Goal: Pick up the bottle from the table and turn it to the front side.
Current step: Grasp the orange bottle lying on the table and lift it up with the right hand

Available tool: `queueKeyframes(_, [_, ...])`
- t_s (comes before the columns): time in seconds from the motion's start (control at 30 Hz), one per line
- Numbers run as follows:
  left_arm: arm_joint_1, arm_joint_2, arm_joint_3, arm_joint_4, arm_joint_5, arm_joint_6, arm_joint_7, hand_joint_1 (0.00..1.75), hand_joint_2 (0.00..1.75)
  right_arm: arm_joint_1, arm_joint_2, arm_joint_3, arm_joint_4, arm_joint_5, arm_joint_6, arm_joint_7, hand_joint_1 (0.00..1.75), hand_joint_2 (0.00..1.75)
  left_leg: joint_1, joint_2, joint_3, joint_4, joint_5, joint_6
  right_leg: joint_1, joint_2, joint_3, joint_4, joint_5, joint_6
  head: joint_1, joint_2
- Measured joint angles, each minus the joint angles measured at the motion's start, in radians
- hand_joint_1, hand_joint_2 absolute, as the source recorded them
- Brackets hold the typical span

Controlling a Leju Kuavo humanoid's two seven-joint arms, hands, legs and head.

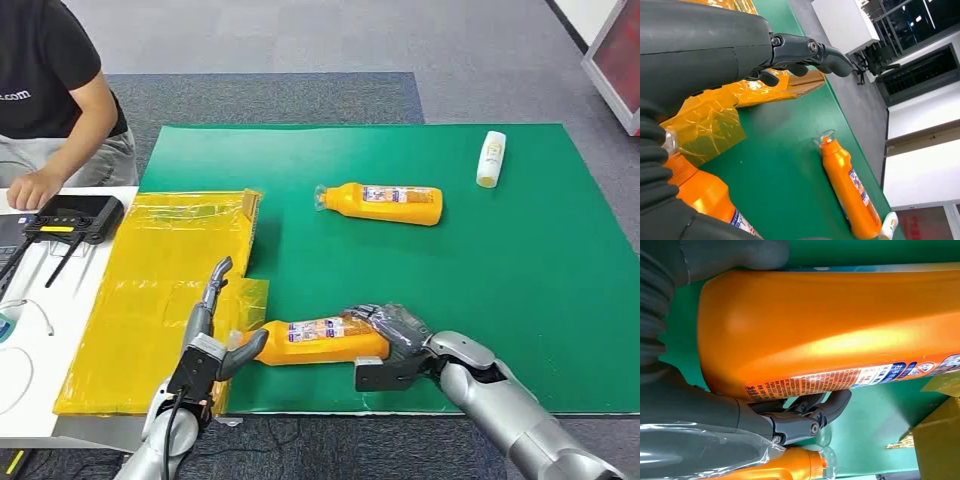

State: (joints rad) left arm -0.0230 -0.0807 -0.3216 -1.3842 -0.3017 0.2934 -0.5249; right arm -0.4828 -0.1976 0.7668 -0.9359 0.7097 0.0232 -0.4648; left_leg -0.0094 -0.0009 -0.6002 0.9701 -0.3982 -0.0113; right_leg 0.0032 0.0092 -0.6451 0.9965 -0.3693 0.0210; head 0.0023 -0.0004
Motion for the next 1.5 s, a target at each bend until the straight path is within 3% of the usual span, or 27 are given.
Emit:
queueKeyframes(0.3, [0.002, 0.0, 0.0, -0.001, -0.001, 0.011, -0.006, 0.0, 1.75, 0.068, 0.015, -0.023, -0.022, -0.041, -0.112, -0.042, 1.75, 1.75, 0.0, 0.0, -0.001, 0.0, 0.0, 0.0, 0.0, 0.0, 0.0, 0.0, 0.0, 0.0, 0.0, 0.0])
queueKeyframes(0.73, [0.033, 0.002, -0.004, -0.104, 0.032, 0.084, -0.076, 0.0, 1.75, 0.222, 0.144, -0.234, -0.168, -0.253, -0.199, -0.082, 1.75, 1.75, 0.0, 0.0, -0.002, 0.0, 0.0, 0.0, 0.0, -0.001, -0.001, 0.0, -0.001, 0.0, 0.0, 0.0])
queueKeyframes(1.13, [0.068, 0.046, -0.14, -0.227, 0.042, -0.02, -0.144, 0.0, 1.75, 0.228, 0.203, -0.29, -0.176, -0.237, -0.264, -0.092, 1.75, 1.75, 0.0, 0.0, -0.002, 0.0, 0.0, 0.0, 0.0, -0.001, -0.001, 0.0, -0.001, 0.0, 0.0, 0.0])
queueKeyframes(1.3, [0.072, 0.061, -0.19, -0.243, 0.097, -0.087, -0.128, 0.0, 1.75, 0.222, 0.226, -0.293, -0.157, -0.252, -0.296, -0.104, 1.75, 1.75, 0.0, 0.0, -0.002, 0.0, 0.0, 0.0, 0.0, -0.001, -0.001, 0.0, -0.001, 0.0, 0.0, 0.0])
queueKeyframes(1.5, [0.104, 0.054, -0.184, -0.242, 0.277, -0.145, -0.08, 0.0, 1.75, 0.256, 0.242, -0.309, -0.192, -0.303, -0.323, -0.12, 1.75, 1.75, 0.0, 0.0, -0.002, 0.0, -0.001, 0.0, 0.0, -0.001, -0.001, 0.0, -0.001, 0.0, 0.0, 0.0])
